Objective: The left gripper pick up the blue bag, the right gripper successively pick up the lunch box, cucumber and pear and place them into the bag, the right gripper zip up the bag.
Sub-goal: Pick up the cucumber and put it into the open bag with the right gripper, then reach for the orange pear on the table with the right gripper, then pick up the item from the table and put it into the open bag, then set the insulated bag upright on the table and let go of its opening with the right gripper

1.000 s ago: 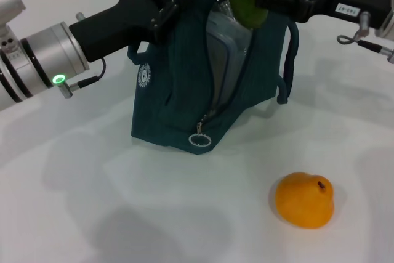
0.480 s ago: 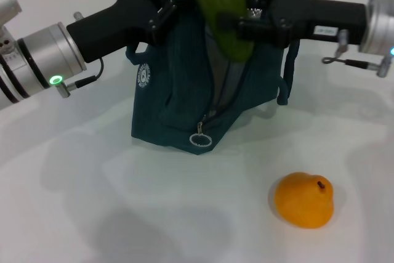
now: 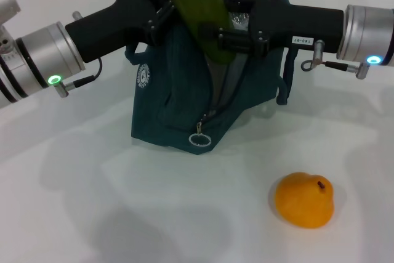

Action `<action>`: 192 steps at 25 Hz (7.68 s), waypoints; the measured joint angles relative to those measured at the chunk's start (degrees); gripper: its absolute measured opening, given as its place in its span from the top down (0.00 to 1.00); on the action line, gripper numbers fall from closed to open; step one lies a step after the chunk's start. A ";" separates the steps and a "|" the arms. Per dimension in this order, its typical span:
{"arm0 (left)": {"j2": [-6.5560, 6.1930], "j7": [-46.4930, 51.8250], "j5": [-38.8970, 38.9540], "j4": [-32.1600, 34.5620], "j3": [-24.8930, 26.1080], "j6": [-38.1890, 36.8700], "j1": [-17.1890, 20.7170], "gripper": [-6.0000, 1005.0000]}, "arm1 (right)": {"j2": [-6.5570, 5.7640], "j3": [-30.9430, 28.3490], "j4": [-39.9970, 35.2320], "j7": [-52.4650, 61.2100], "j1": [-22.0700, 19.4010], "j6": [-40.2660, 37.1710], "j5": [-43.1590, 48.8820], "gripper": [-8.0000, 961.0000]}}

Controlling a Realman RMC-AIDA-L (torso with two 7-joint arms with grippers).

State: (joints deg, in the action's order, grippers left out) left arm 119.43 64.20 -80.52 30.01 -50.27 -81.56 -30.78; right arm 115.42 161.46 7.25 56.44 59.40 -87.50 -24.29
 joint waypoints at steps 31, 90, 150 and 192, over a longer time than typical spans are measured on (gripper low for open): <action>-0.06 -0.49 0.12 1.44 0.35 0.69 0.58 0.95 | -4.26 0.38 20.25 -13.59 -18.05 -35.33 0.74 0.18; 0.10 -0.81 0.13 1.46 0.00 0.53 -0.68 0.95 | -0.08 0.15 12.61 -17.16 -16.54 -14.75 19.95 0.86; 0.00 -3.99 1.79 1.21 -1.25 -2.57 -0.05 0.96 | -0.24 -0.10 2.33 -11.88 -0.65 -2.24 -4.38 0.81; 0.44 -7.30 2.04 -2.86 -3.61 7.89 -0.52 0.95 | 0.04 -0.20 1.91 -9.53 -9.41 6.41 11.04 0.53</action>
State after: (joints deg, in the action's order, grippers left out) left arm 119.87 56.89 -78.48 27.15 -53.88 -73.67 -31.30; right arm 115.46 161.27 9.16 46.91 49.98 -81.09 -13.25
